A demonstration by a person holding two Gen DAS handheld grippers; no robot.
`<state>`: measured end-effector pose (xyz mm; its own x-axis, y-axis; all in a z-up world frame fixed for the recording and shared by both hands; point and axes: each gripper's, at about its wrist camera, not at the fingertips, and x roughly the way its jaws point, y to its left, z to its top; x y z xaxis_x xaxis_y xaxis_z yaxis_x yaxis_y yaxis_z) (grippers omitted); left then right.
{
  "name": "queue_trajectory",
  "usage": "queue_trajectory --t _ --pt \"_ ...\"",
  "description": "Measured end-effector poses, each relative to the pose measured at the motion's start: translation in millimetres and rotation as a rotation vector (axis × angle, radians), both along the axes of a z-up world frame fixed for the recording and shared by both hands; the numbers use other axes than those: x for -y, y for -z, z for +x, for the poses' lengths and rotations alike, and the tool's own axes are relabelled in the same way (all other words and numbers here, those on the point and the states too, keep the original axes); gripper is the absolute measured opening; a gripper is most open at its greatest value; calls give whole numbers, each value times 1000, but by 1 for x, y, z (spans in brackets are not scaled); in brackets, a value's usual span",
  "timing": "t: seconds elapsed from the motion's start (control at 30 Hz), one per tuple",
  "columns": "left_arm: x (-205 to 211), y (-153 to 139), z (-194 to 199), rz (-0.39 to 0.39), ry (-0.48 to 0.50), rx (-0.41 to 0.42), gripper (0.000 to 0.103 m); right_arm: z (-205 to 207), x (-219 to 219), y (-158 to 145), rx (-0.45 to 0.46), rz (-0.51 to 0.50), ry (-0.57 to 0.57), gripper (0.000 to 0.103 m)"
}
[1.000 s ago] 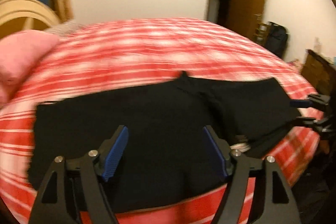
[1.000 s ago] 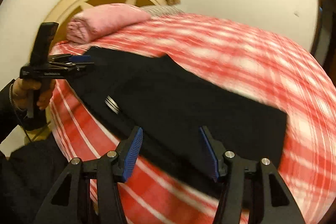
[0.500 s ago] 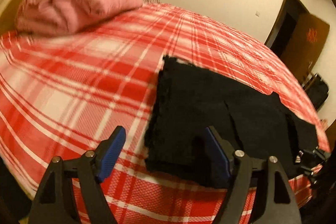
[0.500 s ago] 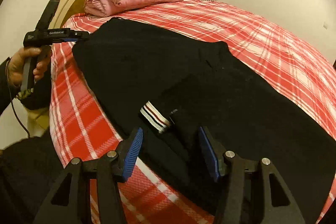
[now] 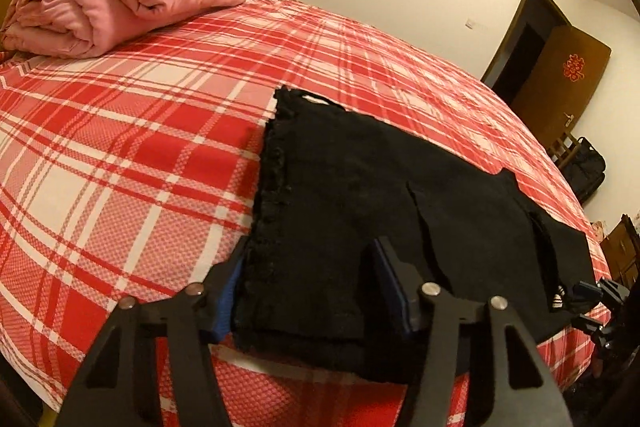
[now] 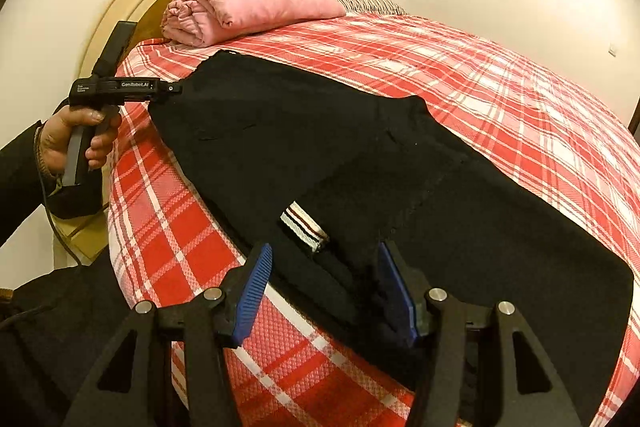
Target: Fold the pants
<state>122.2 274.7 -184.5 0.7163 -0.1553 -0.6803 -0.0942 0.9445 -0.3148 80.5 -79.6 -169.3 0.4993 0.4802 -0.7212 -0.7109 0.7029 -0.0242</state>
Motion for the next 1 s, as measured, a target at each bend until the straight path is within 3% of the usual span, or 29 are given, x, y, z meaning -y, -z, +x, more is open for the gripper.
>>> queue_trajectory --t 0.13,0.17,0.2,0.23,0.3,0.43,0.63,1.0 --pt "7 6 4 35 4 27 76 2 -1 0 -2 13 10 57" --pt "11 7 6 60 7 29 76 1 0 0 -3 21 12 57" --pt "13 6 7 74 10 31 71 1 0 -1 -2 23 13 57" --pt "14 4 7 68 17 34 56 -1 0 -2 6 26 14 57" --pt "11 -1 4 -7 49 41 39 -3 2 -5 17 35 13 57" --pt "17 -15 -4 7 33 82 37 -3 6 -8 21 52 25 57" --pt "16 -30 -4 -48 -2 117 35 5 16 -4 14 36 80 57" --pt "73 -107 -6 -45 159 291 28 3 53 -19 36 75 149 57"
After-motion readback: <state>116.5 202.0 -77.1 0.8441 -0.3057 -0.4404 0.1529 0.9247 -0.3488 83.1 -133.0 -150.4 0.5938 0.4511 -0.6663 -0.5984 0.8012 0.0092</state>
